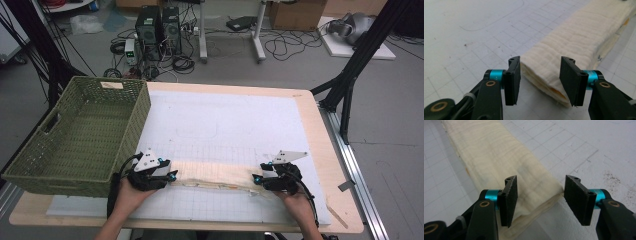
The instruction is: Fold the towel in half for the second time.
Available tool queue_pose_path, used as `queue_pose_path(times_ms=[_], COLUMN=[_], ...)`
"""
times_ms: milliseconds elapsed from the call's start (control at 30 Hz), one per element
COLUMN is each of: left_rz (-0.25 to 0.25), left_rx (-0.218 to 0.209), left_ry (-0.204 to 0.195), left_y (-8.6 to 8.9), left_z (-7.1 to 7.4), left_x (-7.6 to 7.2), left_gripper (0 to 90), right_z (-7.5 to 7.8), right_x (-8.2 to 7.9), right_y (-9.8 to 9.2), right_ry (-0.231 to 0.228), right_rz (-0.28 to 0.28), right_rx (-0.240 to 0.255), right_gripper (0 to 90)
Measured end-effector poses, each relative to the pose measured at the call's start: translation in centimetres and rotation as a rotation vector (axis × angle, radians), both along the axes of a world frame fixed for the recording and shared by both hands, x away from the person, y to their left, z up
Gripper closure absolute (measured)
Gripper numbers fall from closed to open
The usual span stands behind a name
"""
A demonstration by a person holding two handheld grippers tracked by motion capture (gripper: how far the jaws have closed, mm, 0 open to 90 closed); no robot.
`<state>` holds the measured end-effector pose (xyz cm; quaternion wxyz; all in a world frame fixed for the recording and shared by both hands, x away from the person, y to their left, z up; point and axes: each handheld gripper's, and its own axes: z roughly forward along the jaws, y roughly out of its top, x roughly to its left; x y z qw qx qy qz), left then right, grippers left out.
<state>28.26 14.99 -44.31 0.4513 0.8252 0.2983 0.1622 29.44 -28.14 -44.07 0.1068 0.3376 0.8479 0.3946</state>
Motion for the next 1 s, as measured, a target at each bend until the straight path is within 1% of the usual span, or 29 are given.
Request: queue_pose_path(times_ms=[67, 100, 167, 233, 267, 300, 333, 367, 400, 433, 467, 500, 533, 567, 600, 633, 667, 733, 767, 800, 833, 867, 900, 933, 1000], left_rz=[0.007, 0.013, 0.025, 0.035, 0.029, 0.029, 0.030, 0.030, 0.034, 0.034, 0.028, 0.017, 0.023, 0.036, 0.049, 0.066, 0.081, 0.102, 0.110, 0.126, 0.126, 0.133, 0.141, 0.150, 0.150], left_rx=[0.003, 0.008, 0.004, 0.008, 0.003, 0.003, -0.012, -0.012, -0.021, -0.030, -0.038, -0.043, -0.041, -0.046, -0.047, -0.051, -0.046, -0.028, -0.020, -0.012, -0.012, -0.009, -0.008, -0.016, -0.011], left_ry=[0.010, 0.011, 0.027, 0.043, 0.078, 0.078, 0.107, 0.107, 0.121, 0.132, 0.136, 0.138, 0.133, 0.137, 0.138, 0.140, 0.133, 0.113, 0.099, 0.082, 0.082, 0.077, 0.075, 0.078, 0.083], left_y=[-0.1, 0.0, 0.0, 0.0, -0.1, -0.1, -0.2, -0.2, -0.3, -0.3, -0.4, -0.5, -0.6, -0.6, -0.6, -0.6, -0.5, -0.5, -0.4, -0.1, -0.1, 0.2, 0.5, 1.0, 1.4], left_z=[-0.1, -0.1, -0.1, -0.3, -0.6, -0.6, -0.8, -0.8, -0.8, -0.9, -0.9, -0.9, -0.8, -0.8, -0.8, -0.7, -0.5, -0.2, 0.0, 0.3, 0.3, 0.4, 0.5, 0.6, 0.5], left_x=[0.0, 0.1, 0.1, 0.1, 0.1, 0.1, 0.2, 0.2, 0.2, 0.2, 0.1, 0.0, -0.1, -0.3, -0.3, -0.5, -0.8, -1.6, -2.0, -2.8, -2.8, -3.2, -3.6, -4.1, -4.7], left_gripper=[51.5, 51.6, 51.5, 51.6, 52.3, 53.8, 55.6, 57.3, 57.3, 61.9, 72.8, 78.2, 80.0, 80.0, 81.3, 82.1, 82.9, 83.0, 83.0, 83.1, 83.0, 83.0, 83.0, 83.0, 83.0], right_z=[0.0, 0.0, 0.0, -0.2, -0.2, -0.2, -0.4, -0.4, -0.4, -0.4, -0.4, -0.4, -0.5, -0.5, -0.4, -0.3, -0.2, -0.1, 0.1, 0.4, 0.4, 0.5, 0.7, 1.0, 1.1], right_x=[0.0, 0.0, 0.0, 0.1, 0.1, 0.1, 0.2, 0.2, 0.2, 0.3, 0.3, 0.4, 0.4, 0.4, 0.4, 0.5, 0.8, 1.0, 1.2, 1.7, 1.7, 2.1, 2.4, 3.3, 3.7], right_y=[-0.1, -0.1, -0.1, 0.0, 0.0, 0.0, 0.1, 0.1, 0.1, 0.1, 0.0, 0.0, 0.1, 0.1, 0.3, 0.3, 0.3, 0.3, 0.4, 1.1, 1.1, 1.5, 1.9, 2.8, 3.0], right_ry=[-0.001, 0.006, 0.007, 0.021, 0.028, 0.028, 0.044, 0.044, 0.046, 0.049, 0.058, 0.075, 0.089, 0.089, 0.081, 0.086, 0.103, 0.097, 0.083, 0.069, 0.069, 0.054, 0.046, 0.035, 0.032], right_rz=[-0.001, -0.003, -0.006, -0.006, -0.007, -0.007, -0.007, -0.007, -0.010, -0.009, -0.005, 0.019, 0.051, 0.051, 0.071, 0.091, 0.106, 0.111, 0.113, 0.130, 0.130, 0.138, 0.147, 0.166, 0.168], right_rx=[-0.001, 0.002, -0.002, -0.008, -0.011, -0.011, -0.006, -0.006, -0.004, 0.002, 0.007, 0.022, 0.039, 0.039, 0.030, 0.028, 0.030, 0.024, 0.022, 0.003, 0.003, -0.012, -0.017, -0.015, -0.019], right_gripper=[44.1, 44.1, 44.1, 44.0, 44.0, 44.0, 44.4, 44.4, 45.6, 48.7, 59.4, 71.3, 75.1, 75.1, 77.4, 78.3, 78.8, 78.8, 78.9, 78.9, 78.9, 78.9, 78.8, 78.8, 78.7])
